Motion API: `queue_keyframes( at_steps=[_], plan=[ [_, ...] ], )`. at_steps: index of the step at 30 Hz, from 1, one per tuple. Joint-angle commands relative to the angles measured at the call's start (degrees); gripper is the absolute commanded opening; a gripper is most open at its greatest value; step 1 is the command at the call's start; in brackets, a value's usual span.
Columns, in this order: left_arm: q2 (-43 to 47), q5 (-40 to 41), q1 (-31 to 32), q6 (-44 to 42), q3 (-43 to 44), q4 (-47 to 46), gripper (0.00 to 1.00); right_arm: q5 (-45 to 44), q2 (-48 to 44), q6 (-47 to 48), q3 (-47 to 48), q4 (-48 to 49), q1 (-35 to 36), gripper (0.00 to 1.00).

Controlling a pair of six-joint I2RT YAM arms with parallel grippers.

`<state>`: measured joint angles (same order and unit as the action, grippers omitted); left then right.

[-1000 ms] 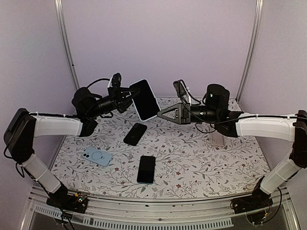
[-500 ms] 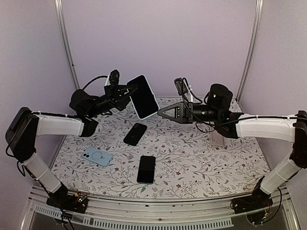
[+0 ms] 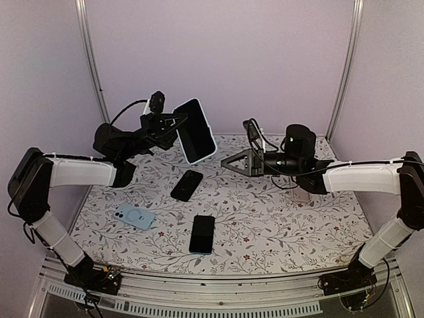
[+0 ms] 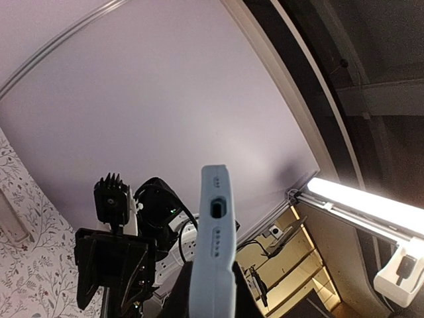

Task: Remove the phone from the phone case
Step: Remove the corner of the phone case from the bottom left corner of the phone case.

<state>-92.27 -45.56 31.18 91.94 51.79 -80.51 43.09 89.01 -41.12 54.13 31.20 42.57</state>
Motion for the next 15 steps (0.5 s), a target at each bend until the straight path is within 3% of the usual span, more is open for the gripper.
queue_keyframes(
  at_steps=[1,4,10,15],
  plan=[
    [3.5,1.2,0.3,-5.3,1.2,6.4,0.00,-0.5,-2.0,1.8,-1.0,0.6,-0.1,0.39],
    [4.5,2.3,0.1,-7.7,1.4,11.7,0.00,-0.1,-5.2,4.1,-2.5,2.6,0.1,0.47],
    [3.0,2.2,0.0,-7.1,2.8,12.4,0.00,1.6,-10.2,6.9,-4.3,7.4,0.9,0.67],
    [2.1,1.4,0.4,-7.1,4.3,12.2,0.00,1.9,-7.6,7.1,0.3,6.6,1.8,0.82]
  ],
)
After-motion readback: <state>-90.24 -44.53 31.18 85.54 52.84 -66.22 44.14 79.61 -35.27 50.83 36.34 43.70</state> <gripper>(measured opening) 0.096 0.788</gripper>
